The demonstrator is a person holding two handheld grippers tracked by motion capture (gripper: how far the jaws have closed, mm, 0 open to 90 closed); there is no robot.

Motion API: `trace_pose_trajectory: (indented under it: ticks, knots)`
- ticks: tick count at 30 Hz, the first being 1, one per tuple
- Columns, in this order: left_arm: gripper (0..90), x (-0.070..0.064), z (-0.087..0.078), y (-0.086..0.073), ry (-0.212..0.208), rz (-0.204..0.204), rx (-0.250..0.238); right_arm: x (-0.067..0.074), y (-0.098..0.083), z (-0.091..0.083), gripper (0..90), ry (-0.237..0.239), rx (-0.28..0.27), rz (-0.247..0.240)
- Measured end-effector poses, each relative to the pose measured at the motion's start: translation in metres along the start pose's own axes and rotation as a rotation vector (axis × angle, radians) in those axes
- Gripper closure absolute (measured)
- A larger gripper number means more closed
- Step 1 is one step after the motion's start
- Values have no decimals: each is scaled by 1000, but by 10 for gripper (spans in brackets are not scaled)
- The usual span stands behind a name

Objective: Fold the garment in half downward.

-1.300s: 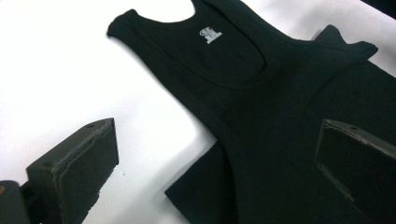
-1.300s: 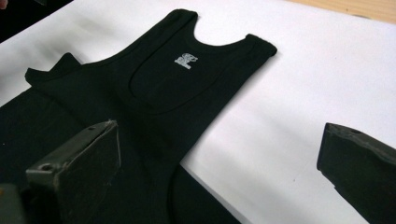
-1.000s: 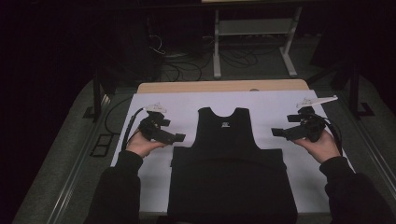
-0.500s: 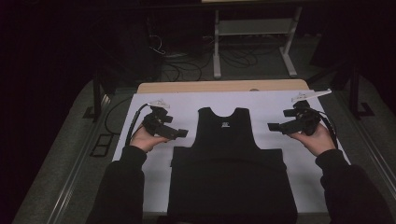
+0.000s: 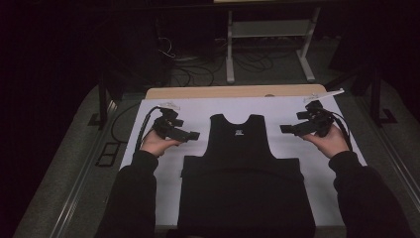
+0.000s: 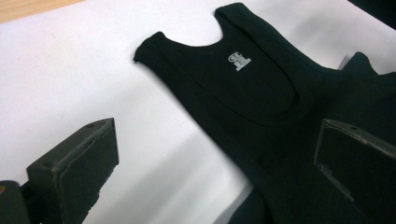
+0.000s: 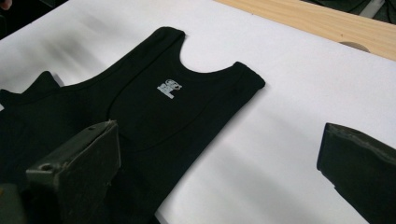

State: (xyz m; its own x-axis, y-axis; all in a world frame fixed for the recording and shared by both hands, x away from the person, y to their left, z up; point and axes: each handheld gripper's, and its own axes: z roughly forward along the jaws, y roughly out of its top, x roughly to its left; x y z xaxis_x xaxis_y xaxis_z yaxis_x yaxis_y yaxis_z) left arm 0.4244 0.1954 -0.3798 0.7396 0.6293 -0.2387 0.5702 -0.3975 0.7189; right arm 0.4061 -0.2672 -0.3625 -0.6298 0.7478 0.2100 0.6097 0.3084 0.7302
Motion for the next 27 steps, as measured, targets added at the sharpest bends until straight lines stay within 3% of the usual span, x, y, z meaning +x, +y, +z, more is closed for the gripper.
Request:
trace_pose_trajectory:
  ticks: [15, 19, 27]
  knots:
    - [0, 12, 24, 11, -1, -24, 12, -9, 12, 15, 0, -5, 19, -3]
    - [0, 16, 31, 13, 5, -45, 0, -10, 14, 22, 0, -7, 21, 0]
    - [0, 17, 44, 15, 5, -48, 8, -15, 15, 37, 0, -2, 28, 9]
